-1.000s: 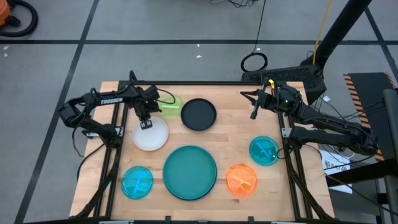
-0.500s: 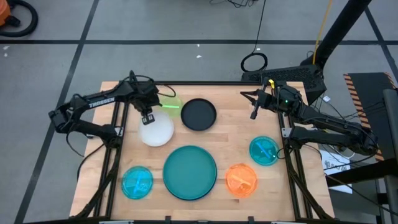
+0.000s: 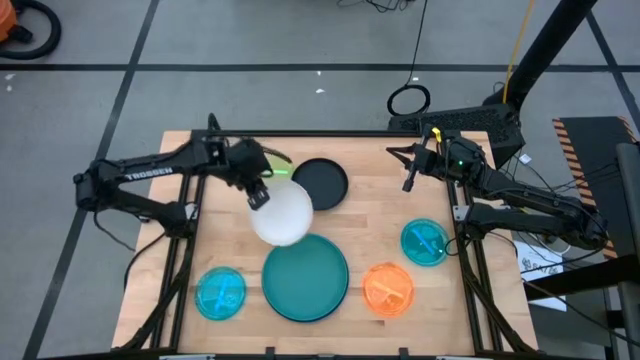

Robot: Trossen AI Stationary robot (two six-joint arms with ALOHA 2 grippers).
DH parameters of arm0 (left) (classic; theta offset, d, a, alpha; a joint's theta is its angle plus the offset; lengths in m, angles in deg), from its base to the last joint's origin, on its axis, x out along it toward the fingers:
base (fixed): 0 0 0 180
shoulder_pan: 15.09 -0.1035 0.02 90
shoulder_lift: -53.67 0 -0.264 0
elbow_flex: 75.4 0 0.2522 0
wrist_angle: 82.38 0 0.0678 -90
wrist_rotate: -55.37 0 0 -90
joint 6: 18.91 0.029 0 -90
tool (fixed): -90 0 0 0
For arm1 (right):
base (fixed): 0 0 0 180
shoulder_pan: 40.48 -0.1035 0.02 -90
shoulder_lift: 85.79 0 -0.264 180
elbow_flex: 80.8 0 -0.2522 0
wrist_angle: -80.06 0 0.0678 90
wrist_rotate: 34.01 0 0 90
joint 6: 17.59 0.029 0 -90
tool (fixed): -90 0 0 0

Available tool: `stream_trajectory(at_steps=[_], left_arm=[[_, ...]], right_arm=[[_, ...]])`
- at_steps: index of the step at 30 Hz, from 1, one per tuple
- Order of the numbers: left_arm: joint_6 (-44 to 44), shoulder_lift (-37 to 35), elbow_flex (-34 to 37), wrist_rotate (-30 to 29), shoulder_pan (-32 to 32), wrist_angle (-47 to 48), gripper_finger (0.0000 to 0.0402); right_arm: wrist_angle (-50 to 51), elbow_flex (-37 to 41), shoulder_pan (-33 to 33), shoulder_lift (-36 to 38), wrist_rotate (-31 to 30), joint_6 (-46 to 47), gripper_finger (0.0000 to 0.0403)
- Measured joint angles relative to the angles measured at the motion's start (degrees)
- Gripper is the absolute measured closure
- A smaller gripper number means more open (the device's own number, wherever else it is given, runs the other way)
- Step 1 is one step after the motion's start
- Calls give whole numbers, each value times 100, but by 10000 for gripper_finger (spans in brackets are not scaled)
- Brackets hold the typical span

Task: Stack plastic plates
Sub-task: Stack the white plate on top of the dark blue plate

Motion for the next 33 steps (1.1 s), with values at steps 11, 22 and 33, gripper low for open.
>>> stream_trajectory(at_steps=[11,22,33], left_arm=[[-1982,696,2,-446,1837,-1103,391],[-2876,1769,4,-449,2467,-1189,391],[-3452,2430,4,-284,2759,-1162,391]], right_arm=[[5,0,0,2,0,-39,399],[-76,0,0,2,0,-44,399],[-85,0,0,2,0,-87,399]])
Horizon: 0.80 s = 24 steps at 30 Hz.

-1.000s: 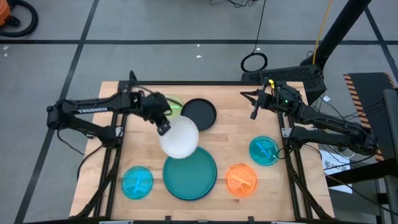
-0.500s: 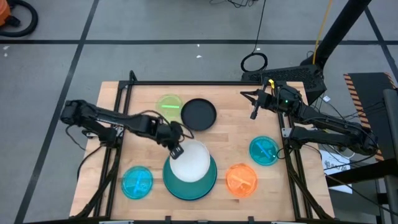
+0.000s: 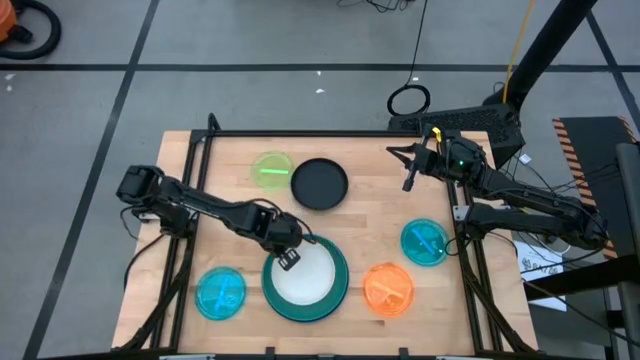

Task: Stack plastic plates
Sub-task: Stack the white plate on top of the dark blue plate, then stack the black plate on top of the white plate

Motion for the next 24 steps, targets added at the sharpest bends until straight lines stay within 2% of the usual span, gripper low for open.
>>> stream_trajectory(at_steps=[7,16,22,24], left_arm=[[-55,82,0,2,85,-14,365],[10,82,0,-9,81,5,358],[391,35,0,-68,53,6,356],[682,-53,2,-252,43,70,356]], right_arm=[[2,0,0,0,0,-20,399],[1,0,0,0,0,-20,399],[2,0,0,0,-3,105,399],[2,0,0,0,-47,313,399]])
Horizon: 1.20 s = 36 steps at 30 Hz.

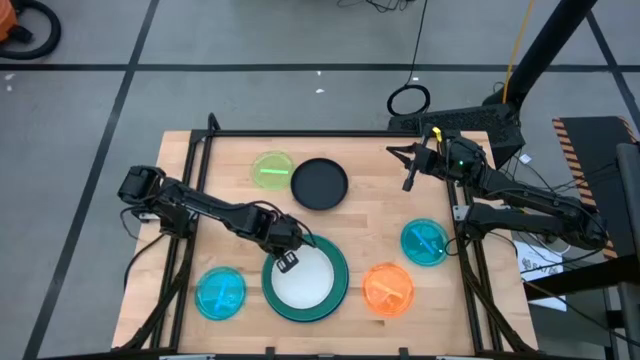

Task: Stack plastic plates
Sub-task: Stack the black plate on top of the white plate

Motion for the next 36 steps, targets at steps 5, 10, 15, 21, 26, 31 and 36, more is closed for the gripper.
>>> stream_trajectory(at_steps=[5,10,15,21,26,31,36], left_arm=[[1371,-260,-4,-685,134,-73,355],[2646,-546,-4,-1594,244,-92,355],[3987,-828,-4,-2127,256,-70,355],[4744,-1597,501,-2204,179,-470,355],[4993,-2656,1365,-2228,78,-1401,355],[5883,-3439,1841,-2254,-89,-2527,355],[6594,-3950,2054,-2248,-290,-2861,355]], right_arm=[[16,-56,-15,-10,-262,558,399],[118,-234,-178,-131,-254,1238,399],[381,-571,-590,-649,-261,1573,399],[562,-999,-1112,-1475,-279,1794,399],[1002,-1338,-1576,-2032,-575,2194,399],[1504,-1861,-2047,-2618,-1159,2465,399],[1922,-2515,-2296,-3222,-1196,2715,399]])
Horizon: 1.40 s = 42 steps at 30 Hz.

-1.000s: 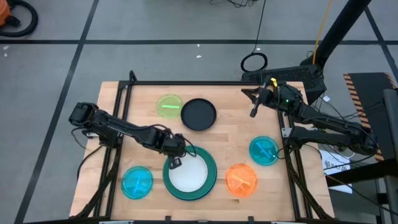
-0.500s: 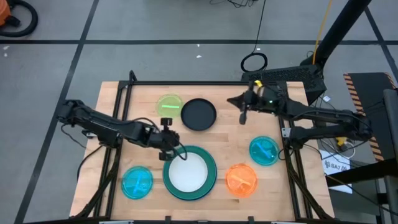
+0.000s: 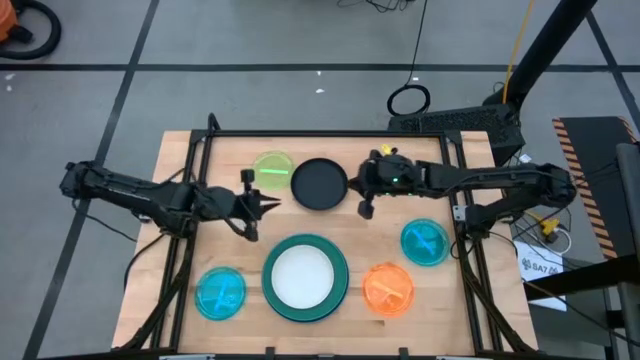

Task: Stack plastic plates
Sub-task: Stack the black plate on top of the white plate

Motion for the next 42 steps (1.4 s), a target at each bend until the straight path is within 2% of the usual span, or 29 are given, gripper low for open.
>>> stream_trajectory(at_steps=[3,6,11,16,20,32,42], left_arm=[[-15,-394,171,53,-140,194,355],[-136,-841,476,85,-222,-173,355],[-173,-1638,1021,89,-232,-275,355],[49,-2252,1047,89,-232,-292,355],[-63,-2665,1026,92,-232,72,355],[-99,-2852,1026,96,-232,252,355],[-75,-2851,1026,96,-232,171,355]], right_arm=[[201,-368,-135,-418,-7,-4,399],[428,-813,-234,-847,-5,-2,399],[775,-1532,-272,-1465,4,256,399],[840,-2063,-274,-1979,10,363,399],[828,-2361,-277,-2369,15,382,399],[846,-2437,-346,-3368,12,44,399],[749,-2436,-298,-3816,4,47,395]])
